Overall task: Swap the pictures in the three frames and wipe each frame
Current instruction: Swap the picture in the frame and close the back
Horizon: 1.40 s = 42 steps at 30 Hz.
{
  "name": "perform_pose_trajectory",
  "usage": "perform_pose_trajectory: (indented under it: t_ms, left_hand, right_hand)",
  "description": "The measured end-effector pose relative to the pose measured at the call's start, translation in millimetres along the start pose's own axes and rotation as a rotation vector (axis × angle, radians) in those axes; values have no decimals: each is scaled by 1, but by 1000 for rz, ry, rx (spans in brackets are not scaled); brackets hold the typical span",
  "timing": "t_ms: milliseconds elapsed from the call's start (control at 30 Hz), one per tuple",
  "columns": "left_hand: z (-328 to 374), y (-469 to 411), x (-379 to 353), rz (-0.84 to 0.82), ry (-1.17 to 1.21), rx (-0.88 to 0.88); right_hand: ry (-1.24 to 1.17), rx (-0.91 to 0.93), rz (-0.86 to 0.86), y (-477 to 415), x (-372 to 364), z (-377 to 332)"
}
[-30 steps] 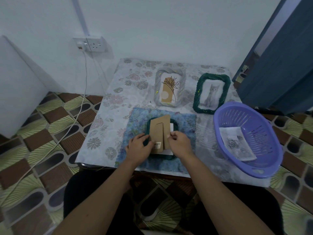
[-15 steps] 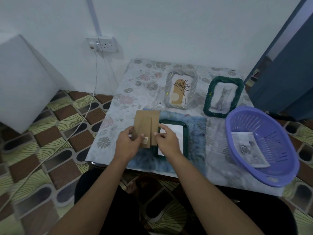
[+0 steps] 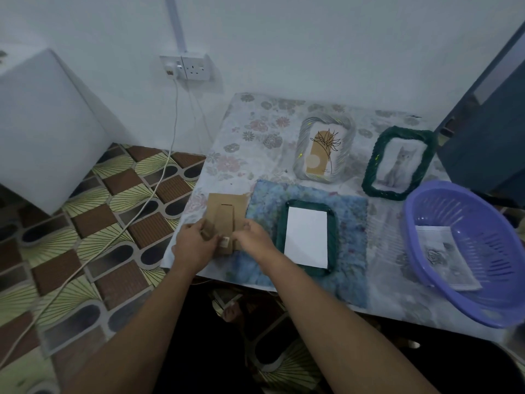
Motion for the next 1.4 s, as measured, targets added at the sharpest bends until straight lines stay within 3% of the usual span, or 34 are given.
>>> perform_pose_trajectory:
  t_ms: [167, 500, 667, 900, 1067, 1300, 1400]
  left_hand:
    - [7, 10, 0, -13, -161, -15]
    - [26, 27, -8, 125, -334, -153]
    - [55, 32, -17, 115, -159, -310]
    - [107, 46, -46, -104, 55, -329]
    - [120, 55, -79, -166, -166, -298]
    - [121, 60, -103, -132, -308, -200]
    - [119, 61, -106, -103, -306, -198]
  right_hand:
    - [77, 12, -21, -1, -4, 1]
    - [191, 105, -121, 12, 6, 3]
    - [80, 268, 164, 28, 38, 11]
    - [-39, 369, 432, 53, 102, 49]
    - [317, 342, 595, 58, 132, 89]
    - [690, 146, 498, 51, 141, 126]
    - [742, 129, 495, 51, 141, 126]
Point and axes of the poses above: each hand's wrist, its own y-axis away from the middle knuckle, its own x-axis out of the back of the hand, z = x × y, the point moved 2 cm from there along -y, towards the middle knuckle, and after that the axes turned 6 degrees about -z, right-handed, at the moved point
